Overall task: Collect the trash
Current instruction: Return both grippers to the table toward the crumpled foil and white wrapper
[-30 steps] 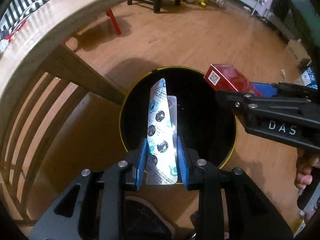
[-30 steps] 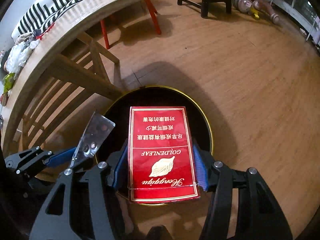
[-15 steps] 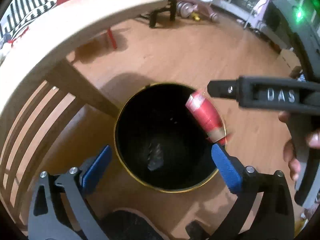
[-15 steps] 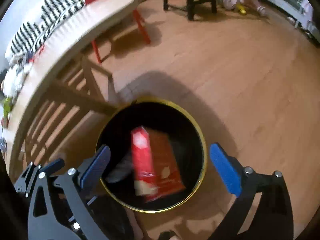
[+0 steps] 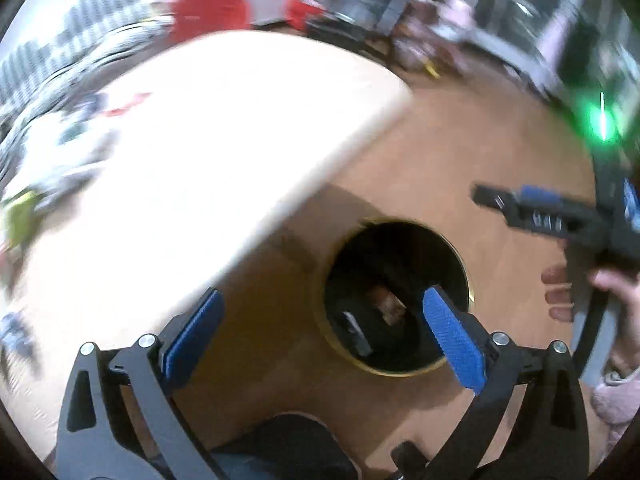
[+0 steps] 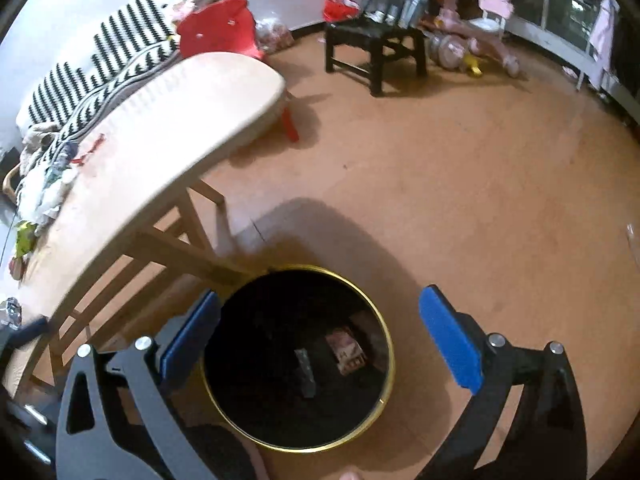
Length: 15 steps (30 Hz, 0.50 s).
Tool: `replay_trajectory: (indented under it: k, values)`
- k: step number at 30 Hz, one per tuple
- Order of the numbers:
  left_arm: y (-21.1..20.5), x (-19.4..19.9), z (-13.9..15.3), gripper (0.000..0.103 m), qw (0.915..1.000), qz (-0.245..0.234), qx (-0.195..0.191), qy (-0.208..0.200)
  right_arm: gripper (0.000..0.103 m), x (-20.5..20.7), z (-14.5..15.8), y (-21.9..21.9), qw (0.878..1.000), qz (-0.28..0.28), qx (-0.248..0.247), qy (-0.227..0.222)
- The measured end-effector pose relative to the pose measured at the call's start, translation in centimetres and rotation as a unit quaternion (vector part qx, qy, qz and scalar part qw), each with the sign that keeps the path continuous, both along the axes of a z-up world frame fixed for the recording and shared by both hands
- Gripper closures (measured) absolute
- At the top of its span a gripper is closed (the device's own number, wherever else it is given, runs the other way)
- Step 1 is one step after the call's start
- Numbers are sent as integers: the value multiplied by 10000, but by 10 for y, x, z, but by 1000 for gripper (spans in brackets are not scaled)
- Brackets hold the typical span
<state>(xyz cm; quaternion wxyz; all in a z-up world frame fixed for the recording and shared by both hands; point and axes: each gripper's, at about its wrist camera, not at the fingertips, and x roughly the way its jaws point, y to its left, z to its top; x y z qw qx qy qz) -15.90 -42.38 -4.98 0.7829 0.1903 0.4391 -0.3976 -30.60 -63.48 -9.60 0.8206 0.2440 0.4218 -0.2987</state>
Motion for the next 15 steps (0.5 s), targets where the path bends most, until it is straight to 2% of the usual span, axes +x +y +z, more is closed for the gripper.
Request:
replay_trajectory:
  k: [3, 5, 6, 8, 10, 12, 15]
  values:
    - [67, 40, 33, 6, 9968, 768, -185, -149, 7, 24, 7, 9, 9997, 219, -12, -101]
    - [118, 66, 52, 6, 9896, 1383, -262, -283, 7, 47, 12, 21, 9988, 442, -61, -180]
    - [139, 78, 58, 6, 9847, 1682, -243, -372, 7, 59, 15, 28, 9982, 556, -77, -218]
    - [190, 100, 66, 6, 9698, 2368, -176, -555, 7, 88, 19, 46, 9960, 833, -64, -309]
    - [233, 118, 68, 6, 9564, 2878, -111, -489, 7, 120, 21, 71, 9920, 1203, -37, -388]
    - [270, 133, 64, 6, 9480, 3166, -135, -288, 7, 147, 24, 98, 9868, 1572, -18, -399]
    - [300, 143, 58, 6, 9365, 3492, -2, -317, 7, 185, 24, 141, 9760, 2141, 30, -390]
